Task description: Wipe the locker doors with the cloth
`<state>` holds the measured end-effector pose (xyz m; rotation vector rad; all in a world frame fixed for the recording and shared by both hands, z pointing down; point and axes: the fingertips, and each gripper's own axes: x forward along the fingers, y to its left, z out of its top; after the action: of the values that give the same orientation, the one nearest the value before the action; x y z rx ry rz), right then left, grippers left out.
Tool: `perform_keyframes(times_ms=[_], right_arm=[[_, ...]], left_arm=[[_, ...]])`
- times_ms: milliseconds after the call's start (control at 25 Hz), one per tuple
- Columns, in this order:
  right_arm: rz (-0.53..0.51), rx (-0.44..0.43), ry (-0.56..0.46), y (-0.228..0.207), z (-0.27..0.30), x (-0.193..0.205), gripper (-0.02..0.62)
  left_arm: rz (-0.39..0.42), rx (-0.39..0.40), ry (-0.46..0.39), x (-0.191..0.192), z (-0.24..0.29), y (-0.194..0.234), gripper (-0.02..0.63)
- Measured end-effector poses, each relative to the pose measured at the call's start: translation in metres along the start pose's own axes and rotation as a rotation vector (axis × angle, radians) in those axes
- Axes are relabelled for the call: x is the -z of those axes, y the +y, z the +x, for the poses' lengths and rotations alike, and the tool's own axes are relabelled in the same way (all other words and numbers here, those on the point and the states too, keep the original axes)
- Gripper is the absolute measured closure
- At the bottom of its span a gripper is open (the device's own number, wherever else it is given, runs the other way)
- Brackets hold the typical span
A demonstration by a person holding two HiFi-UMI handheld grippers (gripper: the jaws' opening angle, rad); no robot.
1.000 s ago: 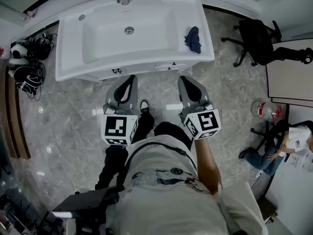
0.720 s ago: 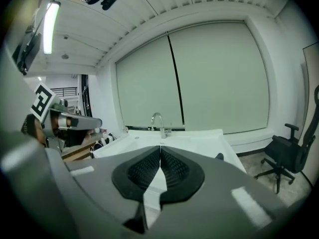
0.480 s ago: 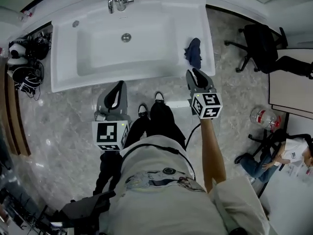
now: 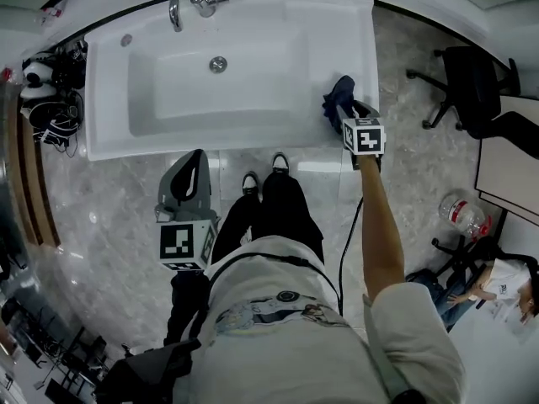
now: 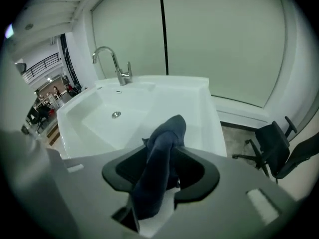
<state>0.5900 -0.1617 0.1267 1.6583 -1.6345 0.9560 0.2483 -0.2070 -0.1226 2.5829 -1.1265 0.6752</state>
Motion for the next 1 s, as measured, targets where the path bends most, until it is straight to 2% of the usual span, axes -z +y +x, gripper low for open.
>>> perform_keyframes(times_ms=[240, 360, 560, 720, 840, 1000], right_arm=[[0.003, -0.032, 0.093, 0.000, 0.028, 0.014, 0.467], [0.019, -0.017, 0.084, 0.002, 0.028, 0.012, 0.504], [0.021, -0.024, -0.050, 0.010, -0.003, -0.005, 0.511], [0.036, -0.030, -0.183, 0.037, -0.048, -0.025, 0.511], [0.024, -0.056, -0.272, 0.076, -0.084, -0.040, 0.510], [-0.001, -0.098, -0.373, 0.156, -0.131, -0.054, 0.509]], left_arm=[[-0.023, -0.033, 0.023, 0.011, 0.008, -0.010, 0.604], [-0.034, -0.047, 0.025, 0.016, 0.002, -0.008, 0.604], [-0.048, -0.083, 0.016, 0.024, -0.020, -0.001, 0.604], [-0.053, -0.124, 0.000, 0.035, -0.046, 0.019, 0.604], [-0.067, -0.150, -0.027, 0.043, -0.069, 0.038, 0.604], [-0.070, -0.170, -0.074, 0.058, -0.115, 0.073, 0.604]])
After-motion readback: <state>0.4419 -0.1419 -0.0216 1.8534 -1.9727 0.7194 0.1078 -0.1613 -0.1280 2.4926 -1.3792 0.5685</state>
